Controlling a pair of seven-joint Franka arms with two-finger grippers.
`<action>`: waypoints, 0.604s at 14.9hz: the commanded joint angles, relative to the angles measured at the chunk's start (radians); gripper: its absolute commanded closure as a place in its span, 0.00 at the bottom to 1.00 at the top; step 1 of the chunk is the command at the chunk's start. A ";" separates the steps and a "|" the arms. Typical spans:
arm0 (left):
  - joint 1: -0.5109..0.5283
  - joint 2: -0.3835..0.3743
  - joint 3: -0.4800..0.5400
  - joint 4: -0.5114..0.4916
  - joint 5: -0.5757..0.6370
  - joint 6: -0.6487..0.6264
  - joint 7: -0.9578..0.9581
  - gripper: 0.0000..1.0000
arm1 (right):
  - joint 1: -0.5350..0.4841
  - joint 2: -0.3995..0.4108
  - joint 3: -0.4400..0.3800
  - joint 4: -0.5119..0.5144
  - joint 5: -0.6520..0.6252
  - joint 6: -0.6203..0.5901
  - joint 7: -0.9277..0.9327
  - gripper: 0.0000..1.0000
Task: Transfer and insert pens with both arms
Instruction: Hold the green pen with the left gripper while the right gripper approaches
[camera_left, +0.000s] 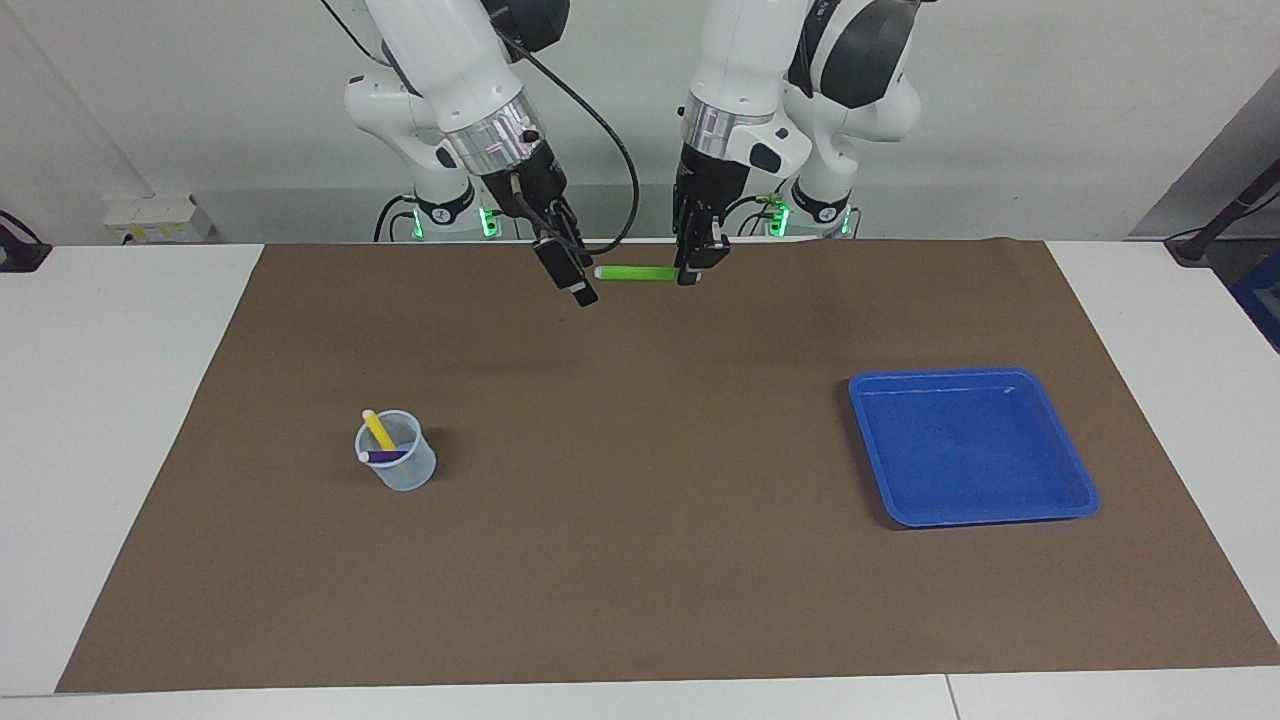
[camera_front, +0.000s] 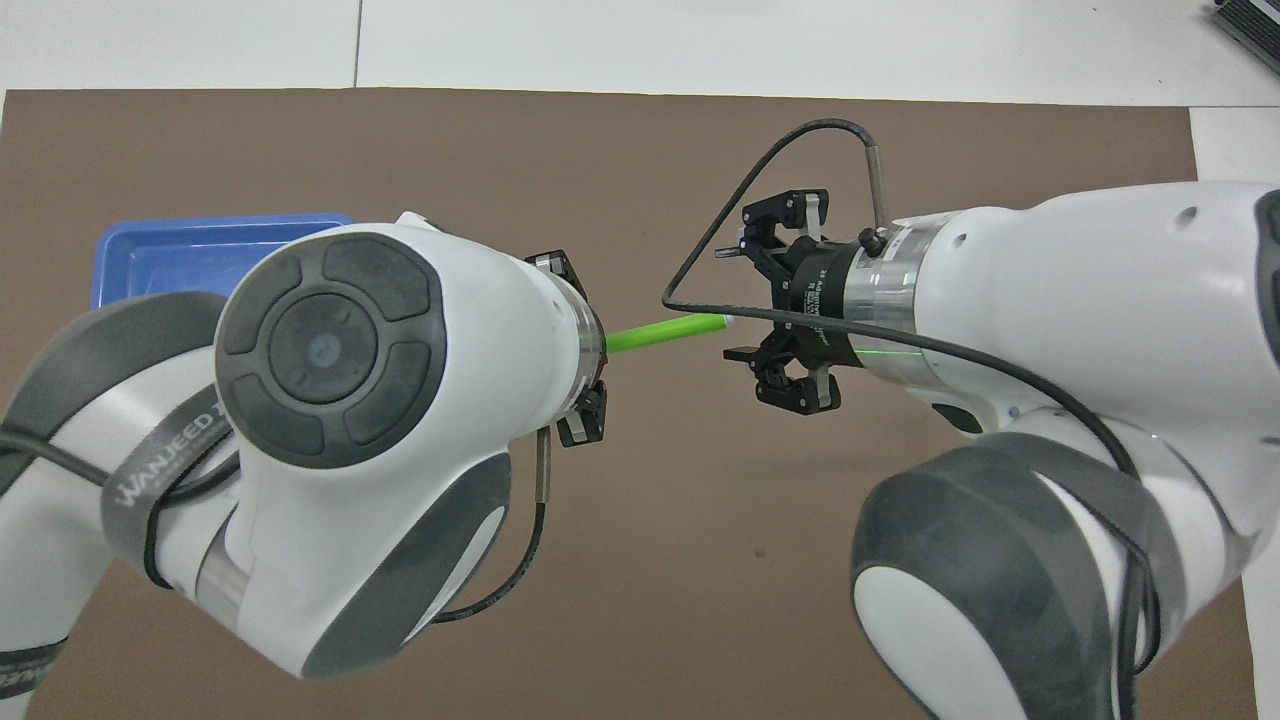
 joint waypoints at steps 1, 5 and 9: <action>-0.021 -0.013 0.014 -0.027 0.017 0.041 -0.029 1.00 | 0.004 0.001 0.005 0.000 0.025 0.004 0.014 0.27; -0.025 -0.013 0.014 -0.030 0.017 0.041 -0.028 1.00 | 0.016 -0.001 0.005 -0.003 0.037 0.000 0.014 0.43; -0.025 -0.013 0.014 -0.029 0.017 0.041 -0.025 1.00 | 0.014 -0.004 0.004 -0.014 0.038 -0.011 0.011 0.70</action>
